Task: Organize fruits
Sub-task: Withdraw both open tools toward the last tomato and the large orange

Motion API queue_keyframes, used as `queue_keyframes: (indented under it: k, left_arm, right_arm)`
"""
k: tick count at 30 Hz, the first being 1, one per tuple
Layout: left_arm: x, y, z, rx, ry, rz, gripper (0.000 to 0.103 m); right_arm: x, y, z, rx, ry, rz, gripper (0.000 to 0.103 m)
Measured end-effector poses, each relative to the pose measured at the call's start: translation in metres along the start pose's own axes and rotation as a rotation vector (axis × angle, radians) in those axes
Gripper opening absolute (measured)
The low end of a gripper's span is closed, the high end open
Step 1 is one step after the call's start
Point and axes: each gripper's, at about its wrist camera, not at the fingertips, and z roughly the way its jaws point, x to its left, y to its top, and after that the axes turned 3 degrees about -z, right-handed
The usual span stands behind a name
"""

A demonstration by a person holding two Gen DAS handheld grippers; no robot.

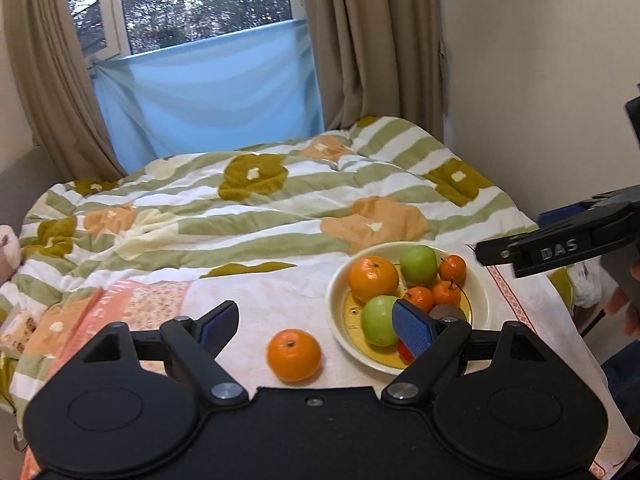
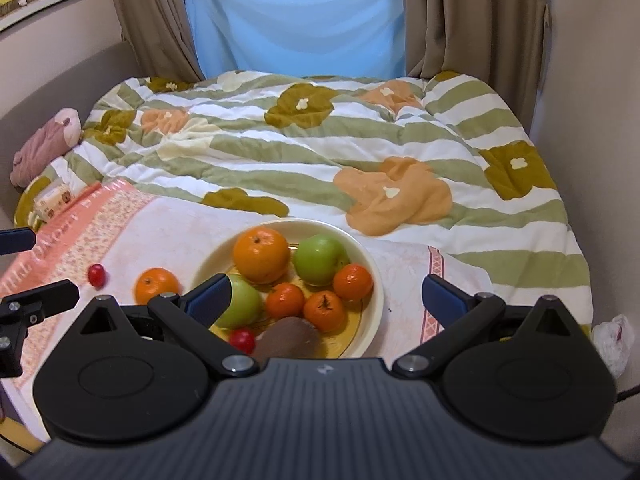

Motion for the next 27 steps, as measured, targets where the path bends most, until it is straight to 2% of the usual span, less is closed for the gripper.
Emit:
queue_keyframes:
  k: [7, 13, 20, 27]
  left_arm:
    - [0.027, -0.007, -0.031, -0.019, 0.025, -0.042, 0.087]
    - [0.064, -0.01, -0.046, -0.018, 0.055, -0.078, 0.087]
    - [0.105, -0.011, -0.04, 0.001, 0.058, -0.082, 0.087]
    - [0.141, -0.01, -0.021, 0.025, 0.028, -0.047, 0.087]
  right_arm:
    - [0.028, 0.006, -0.046, -0.036, -0.016, -0.019, 0.103]
    - [0.059, 0.011, -0.065, -0.041, 0.007, -0.02, 0.103]
    - [0.106, 0.01, -0.053, -0.024, 0.008, 0.007, 0.103]
    - [0.146, 0.008, -0.028, -0.008, -0.012, 0.035, 0.103]
